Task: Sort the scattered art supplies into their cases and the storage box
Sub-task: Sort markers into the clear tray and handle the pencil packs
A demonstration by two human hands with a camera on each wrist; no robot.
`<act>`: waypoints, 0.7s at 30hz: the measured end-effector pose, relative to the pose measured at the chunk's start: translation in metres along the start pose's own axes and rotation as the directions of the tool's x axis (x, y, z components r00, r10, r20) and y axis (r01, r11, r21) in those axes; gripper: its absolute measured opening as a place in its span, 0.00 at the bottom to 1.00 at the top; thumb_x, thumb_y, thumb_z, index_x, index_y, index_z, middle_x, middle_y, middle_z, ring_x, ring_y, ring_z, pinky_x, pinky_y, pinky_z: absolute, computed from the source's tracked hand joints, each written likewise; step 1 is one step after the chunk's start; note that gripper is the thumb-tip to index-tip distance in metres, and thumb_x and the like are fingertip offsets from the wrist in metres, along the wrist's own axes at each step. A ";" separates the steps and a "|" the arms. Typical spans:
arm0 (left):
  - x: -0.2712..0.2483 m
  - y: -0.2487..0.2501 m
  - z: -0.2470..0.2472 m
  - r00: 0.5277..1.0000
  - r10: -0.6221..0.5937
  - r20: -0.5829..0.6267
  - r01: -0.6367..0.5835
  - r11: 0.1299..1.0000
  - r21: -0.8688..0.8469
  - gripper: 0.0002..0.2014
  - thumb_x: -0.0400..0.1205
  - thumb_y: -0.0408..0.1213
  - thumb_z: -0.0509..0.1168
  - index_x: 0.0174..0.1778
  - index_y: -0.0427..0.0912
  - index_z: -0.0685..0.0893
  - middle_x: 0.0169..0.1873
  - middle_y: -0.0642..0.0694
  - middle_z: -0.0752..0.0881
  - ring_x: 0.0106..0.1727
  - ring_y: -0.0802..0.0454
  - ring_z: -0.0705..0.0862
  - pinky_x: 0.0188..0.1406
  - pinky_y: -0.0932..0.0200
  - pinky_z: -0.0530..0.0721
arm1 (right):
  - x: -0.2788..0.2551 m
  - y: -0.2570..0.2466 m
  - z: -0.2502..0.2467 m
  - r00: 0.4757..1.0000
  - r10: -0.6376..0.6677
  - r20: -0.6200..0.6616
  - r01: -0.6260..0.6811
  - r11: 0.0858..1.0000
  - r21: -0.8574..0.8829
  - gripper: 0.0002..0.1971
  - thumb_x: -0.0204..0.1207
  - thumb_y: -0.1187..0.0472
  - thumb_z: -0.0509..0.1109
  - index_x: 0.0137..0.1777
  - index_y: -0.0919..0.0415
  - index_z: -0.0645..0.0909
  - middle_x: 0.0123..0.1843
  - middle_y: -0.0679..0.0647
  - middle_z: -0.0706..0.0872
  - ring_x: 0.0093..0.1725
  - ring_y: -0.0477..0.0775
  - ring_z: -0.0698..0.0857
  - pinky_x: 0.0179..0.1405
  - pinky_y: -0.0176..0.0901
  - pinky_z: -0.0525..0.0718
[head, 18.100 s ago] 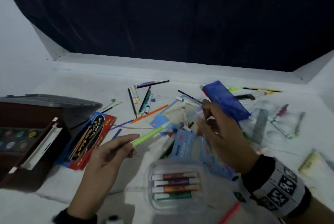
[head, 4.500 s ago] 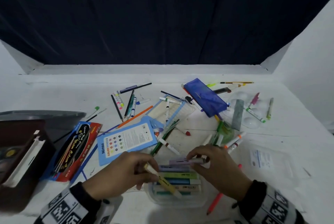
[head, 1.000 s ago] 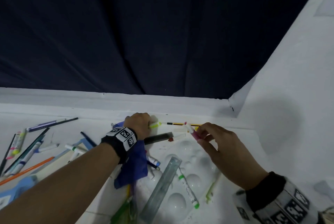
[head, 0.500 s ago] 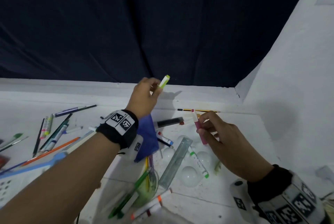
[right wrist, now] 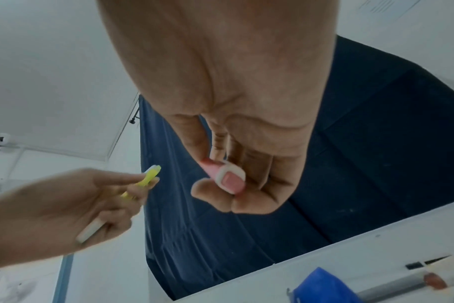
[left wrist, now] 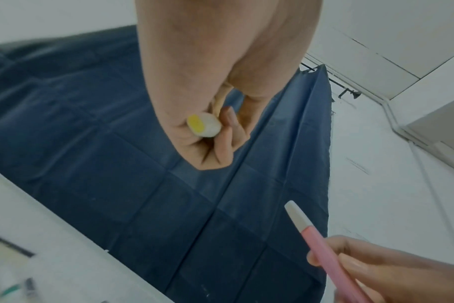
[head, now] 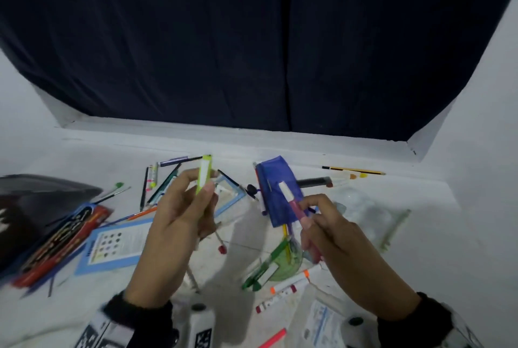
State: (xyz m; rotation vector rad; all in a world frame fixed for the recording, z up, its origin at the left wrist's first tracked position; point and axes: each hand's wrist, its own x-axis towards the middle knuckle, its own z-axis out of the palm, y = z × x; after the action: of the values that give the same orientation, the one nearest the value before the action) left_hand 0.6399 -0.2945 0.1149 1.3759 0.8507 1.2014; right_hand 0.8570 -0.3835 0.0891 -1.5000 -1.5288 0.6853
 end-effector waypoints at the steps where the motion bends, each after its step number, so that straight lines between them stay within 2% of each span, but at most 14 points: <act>1: -0.010 0.000 -0.013 0.999 -0.039 -0.013 0.039 0.999 -0.003 0.09 0.86 0.45 0.62 0.49 0.50 0.87 0.36 0.40 0.70 0.36 0.43 0.63 0.34 0.50 0.62 | -0.001 -0.003 0.008 1.000 0.003 0.006 -0.003 1.000 0.003 0.06 0.87 0.55 0.58 0.59 0.46 0.74 0.37 0.57 0.84 0.31 0.51 0.80 0.38 0.50 0.79; 4: -0.033 0.000 -0.050 0.988 -0.139 -0.061 0.133 0.986 -0.097 0.14 0.86 0.48 0.59 0.36 0.53 0.84 0.31 0.46 0.71 0.32 0.51 0.65 0.31 0.52 0.61 | -0.004 -0.009 0.034 0.999 -0.004 0.046 0.006 0.999 -0.043 0.09 0.86 0.58 0.62 0.58 0.43 0.80 0.39 0.49 0.85 0.36 0.43 0.81 0.38 0.33 0.77; 5: -0.038 -0.001 -0.064 0.984 -0.161 -0.073 0.149 0.978 -0.149 0.14 0.87 0.46 0.58 0.36 0.51 0.82 0.30 0.47 0.71 0.31 0.52 0.65 0.30 0.54 0.62 | -0.005 -0.011 0.044 0.999 -0.002 0.055 0.005 0.998 -0.055 0.10 0.85 0.60 0.64 0.58 0.43 0.82 0.41 0.44 0.86 0.40 0.41 0.83 0.41 0.29 0.76; 7: -0.045 -0.007 -0.095 0.978 -0.186 -0.097 0.163 0.965 -0.206 0.11 0.86 0.43 0.59 0.40 0.47 0.81 0.31 0.46 0.73 0.32 0.50 0.68 0.29 0.57 0.68 | -0.008 -0.014 0.064 0.999 0.001 0.053 0.004 0.996 -0.091 0.13 0.83 0.64 0.66 0.59 0.45 0.84 0.50 0.39 0.87 0.51 0.39 0.84 0.48 0.24 0.76; 9: -0.051 -0.015 -0.125 0.977 -0.189 -0.104 0.169 0.971 -0.170 0.10 0.82 0.47 0.67 0.47 0.44 0.85 0.35 0.41 0.79 0.35 0.46 0.77 0.38 0.53 0.80 | -0.011 -0.016 0.085 0.999 -0.005 0.044 0.010 0.992 -0.128 0.15 0.80 0.68 0.68 0.60 0.48 0.86 0.50 0.39 0.85 0.53 0.40 0.83 0.50 0.23 0.75; 10: -0.052 -0.020 -0.140 0.978 -0.180 -0.105 0.165 0.977 -0.135 0.15 0.77 0.52 0.73 0.48 0.44 0.86 0.38 0.40 0.83 0.38 0.44 0.82 0.44 0.49 0.85 | -0.012 -0.017 0.096 0.999 -0.012 0.040 0.017 0.990 -0.137 0.16 0.79 0.70 0.70 0.59 0.48 0.86 0.49 0.39 0.84 0.53 0.40 0.83 0.50 0.23 0.76; 11: -0.053 -0.024 -0.153 0.979 -0.180 -0.099 0.169 0.980 -0.103 0.21 0.71 0.57 0.78 0.48 0.43 0.87 0.41 0.40 0.86 0.42 0.44 0.86 0.51 0.44 0.88 | -0.014 -0.019 0.105 0.999 -0.018 0.039 0.023 0.990 -0.139 0.16 0.77 0.70 0.72 0.58 0.48 0.87 0.47 0.37 0.84 0.52 0.39 0.83 0.49 0.23 0.76; 13: -0.055 -0.031 -0.177 0.976 -0.189 -0.112 0.181 0.980 -0.077 0.28 0.64 0.60 0.82 0.48 0.42 0.88 0.46 0.40 0.89 0.47 0.45 0.90 0.60 0.37 0.86 | -0.016 -0.024 0.122 0.999 -0.026 0.028 0.029 0.989 -0.144 0.16 0.75 0.68 0.76 0.53 0.44 0.88 0.45 0.34 0.85 0.49 0.39 0.85 0.46 0.23 0.77; 15: -0.056 -0.037 -0.199 0.975 -0.191 -0.117 0.187 0.981 -0.046 0.37 0.56 0.65 0.84 0.49 0.40 0.88 0.48 0.40 0.90 0.51 0.47 0.90 0.62 0.39 0.86 | -0.019 -0.030 0.136 1.000 -0.010 -0.011 0.008 0.985 -0.170 0.14 0.73 0.65 0.79 0.48 0.40 0.88 0.44 0.31 0.86 0.46 0.39 0.86 0.44 0.23 0.77; 17: -0.055 -0.042 -0.219 0.973 -0.196 -0.119 0.196 0.980 -0.020 0.43 0.50 0.69 0.83 0.52 0.40 0.88 0.49 0.39 0.91 0.52 0.48 0.90 0.58 0.45 0.90 | -0.023 -0.037 0.148 0.998 0.038 -0.054 -0.047 0.983 -0.180 0.12 0.71 0.63 0.81 0.43 0.41 0.89 0.41 0.31 0.88 0.43 0.39 0.87 0.42 0.25 0.78; 19: -0.052 -0.046 -0.237 0.975 -0.207 -0.085 0.207 0.978 -0.011 0.43 0.48 0.70 0.83 0.52 0.43 0.88 0.49 0.40 0.91 0.52 0.49 0.89 0.57 0.48 0.89 | -0.029 -0.043 0.161 0.991 0.089 -0.102 -0.101 0.988 -0.116 0.10 0.69 0.64 0.81 0.40 0.45 0.90 0.37 0.34 0.90 0.39 0.39 0.89 0.40 0.26 0.81; 21: -0.050 -0.050 -0.250 0.975 -0.220 -0.027 0.220 0.976 -0.012 0.42 0.50 0.70 0.83 0.51 0.43 0.89 0.47 0.37 0.91 0.47 0.47 0.86 0.54 0.48 0.84 | -0.036 -0.048 0.174 0.981 0.135 -0.141 -0.141 0.989 -0.033 0.11 0.68 0.66 0.82 0.38 0.46 0.91 0.36 0.39 0.91 0.36 0.42 0.91 0.41 0.31 0.86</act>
State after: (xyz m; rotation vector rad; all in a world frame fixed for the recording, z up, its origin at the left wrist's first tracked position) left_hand 0.3934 -0.2691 0.0358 1.2251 0.9893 1.0539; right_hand 0.6797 -0.3933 0.0401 -1.6631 -1.3518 0.6168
